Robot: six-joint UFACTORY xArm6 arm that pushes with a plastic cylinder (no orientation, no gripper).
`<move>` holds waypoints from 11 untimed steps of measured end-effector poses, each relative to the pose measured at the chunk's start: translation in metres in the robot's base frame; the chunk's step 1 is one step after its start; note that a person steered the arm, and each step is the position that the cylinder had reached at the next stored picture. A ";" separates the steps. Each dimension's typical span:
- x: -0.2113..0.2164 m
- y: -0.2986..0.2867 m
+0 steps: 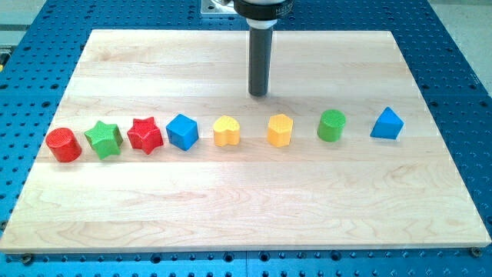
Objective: Place your arm at the right center of the board
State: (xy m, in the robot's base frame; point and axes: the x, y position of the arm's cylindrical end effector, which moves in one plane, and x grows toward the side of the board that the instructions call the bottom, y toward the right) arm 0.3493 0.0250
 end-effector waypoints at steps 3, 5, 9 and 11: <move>-0.014 0.022; -0.002 0.058; 0.085 0.272; 0.087 0.272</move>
